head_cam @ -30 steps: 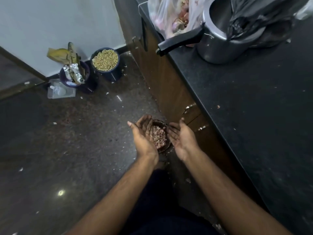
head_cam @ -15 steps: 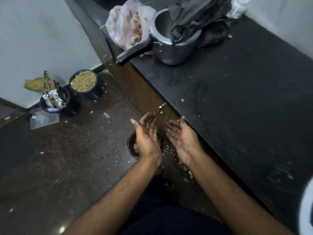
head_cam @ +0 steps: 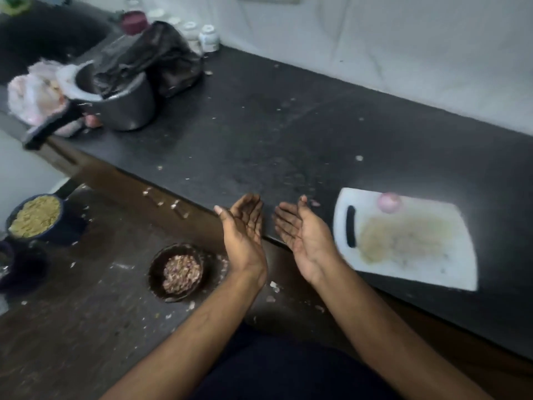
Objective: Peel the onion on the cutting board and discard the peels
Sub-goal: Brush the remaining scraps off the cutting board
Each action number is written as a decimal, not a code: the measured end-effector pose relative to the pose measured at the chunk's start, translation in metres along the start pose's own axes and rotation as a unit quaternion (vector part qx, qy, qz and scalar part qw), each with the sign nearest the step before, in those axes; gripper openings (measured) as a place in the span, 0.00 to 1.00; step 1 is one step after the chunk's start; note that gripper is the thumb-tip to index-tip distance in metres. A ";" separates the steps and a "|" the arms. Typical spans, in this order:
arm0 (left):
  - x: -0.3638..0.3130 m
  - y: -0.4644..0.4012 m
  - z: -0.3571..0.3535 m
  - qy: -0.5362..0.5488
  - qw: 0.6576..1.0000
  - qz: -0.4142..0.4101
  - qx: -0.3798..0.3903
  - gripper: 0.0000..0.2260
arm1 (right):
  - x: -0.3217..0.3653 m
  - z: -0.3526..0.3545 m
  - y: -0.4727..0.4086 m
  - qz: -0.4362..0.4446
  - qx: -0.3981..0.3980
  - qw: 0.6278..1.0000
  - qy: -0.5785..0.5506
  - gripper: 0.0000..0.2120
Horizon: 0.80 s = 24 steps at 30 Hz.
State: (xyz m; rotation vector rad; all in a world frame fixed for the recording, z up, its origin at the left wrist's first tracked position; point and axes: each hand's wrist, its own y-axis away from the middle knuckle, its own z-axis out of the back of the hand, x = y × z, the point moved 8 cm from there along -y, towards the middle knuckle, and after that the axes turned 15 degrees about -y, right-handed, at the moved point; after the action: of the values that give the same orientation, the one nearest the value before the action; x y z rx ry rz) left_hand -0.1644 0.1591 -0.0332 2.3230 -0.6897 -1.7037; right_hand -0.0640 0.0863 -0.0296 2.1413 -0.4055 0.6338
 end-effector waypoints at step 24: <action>0.123 0.020 -0.190 -0.459 0.865 -0.041 0.199 0.14 | 0.153 0.224 -0.011 0.192 -0.226 0.951 -0.091 0.11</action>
State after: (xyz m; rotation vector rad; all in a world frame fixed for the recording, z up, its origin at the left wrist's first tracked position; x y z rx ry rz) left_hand 0.0369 0.0609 -0.0678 1.6009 -1.1784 -2.9540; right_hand 0.1329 -0.0966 -0.0651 1.6928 -0.9879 0.4938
